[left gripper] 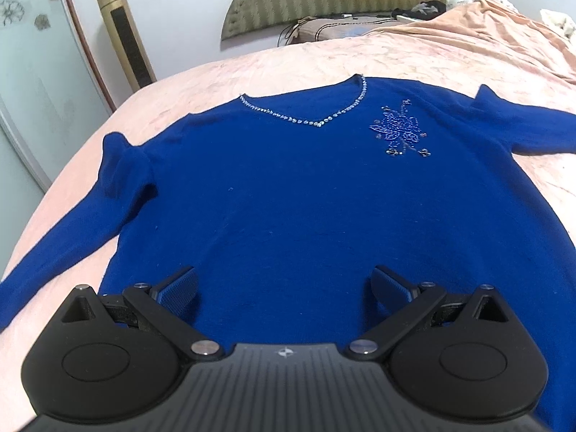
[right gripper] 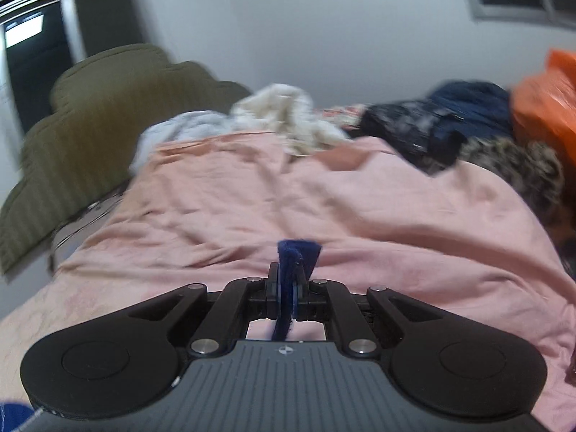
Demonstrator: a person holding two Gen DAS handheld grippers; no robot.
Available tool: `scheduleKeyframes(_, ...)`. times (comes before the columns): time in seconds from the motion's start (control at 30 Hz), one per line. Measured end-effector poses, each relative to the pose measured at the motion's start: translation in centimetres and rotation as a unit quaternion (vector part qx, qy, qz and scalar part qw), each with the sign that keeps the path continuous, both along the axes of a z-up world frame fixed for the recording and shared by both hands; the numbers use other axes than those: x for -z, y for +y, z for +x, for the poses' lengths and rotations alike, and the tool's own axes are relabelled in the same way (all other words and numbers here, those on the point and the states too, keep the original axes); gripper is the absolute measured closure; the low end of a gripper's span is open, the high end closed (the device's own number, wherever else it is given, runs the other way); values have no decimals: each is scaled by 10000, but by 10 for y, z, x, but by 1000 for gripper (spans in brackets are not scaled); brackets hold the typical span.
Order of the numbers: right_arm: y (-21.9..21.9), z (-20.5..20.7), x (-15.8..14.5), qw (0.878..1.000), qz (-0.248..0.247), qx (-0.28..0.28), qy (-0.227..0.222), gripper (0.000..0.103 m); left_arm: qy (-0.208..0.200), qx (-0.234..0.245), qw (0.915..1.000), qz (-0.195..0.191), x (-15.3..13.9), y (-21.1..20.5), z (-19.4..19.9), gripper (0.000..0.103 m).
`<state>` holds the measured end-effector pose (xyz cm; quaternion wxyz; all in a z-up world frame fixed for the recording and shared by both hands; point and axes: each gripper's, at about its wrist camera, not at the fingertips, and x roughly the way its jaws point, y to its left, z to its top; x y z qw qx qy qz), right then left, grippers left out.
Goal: Fold small clothes
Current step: 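Carry the held sleeve across the sweater body toward the other sleeve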
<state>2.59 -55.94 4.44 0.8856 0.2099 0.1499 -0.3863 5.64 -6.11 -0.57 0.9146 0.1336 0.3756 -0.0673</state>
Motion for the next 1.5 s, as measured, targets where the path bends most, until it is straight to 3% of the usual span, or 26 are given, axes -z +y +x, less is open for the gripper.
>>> scheduleKeyframes(0.2, 81, 25, -3, 9938, -103, -1103, -84, 93, -147, -95, 9998, 70, -1, 10, 2, 0)
scheduleKeyframes(0.33, 141, 37, -4, 9838, -231, -1779, -49, 93, -111, -241, 9996, -35, 0, 19, 6, 0)
scheduleKeyframes(0.57, 219, 67, 9, 9620, -17, -2726, 182, 93, -139, -453, 9988, -125, 1, 28, 11, 0)
scheduleKeyframes(0.9, 284, 101, 33, 9403, 346, -3363, 402, 92, -187, -555, 9983, -71, 5, 33, 15, 0)
scheduleKeyframes(1.5, 357, 156, 13, 9194, 186, -3900, 466, 91, -181, -661, 9976, -81, 11, 46, 18, 0)
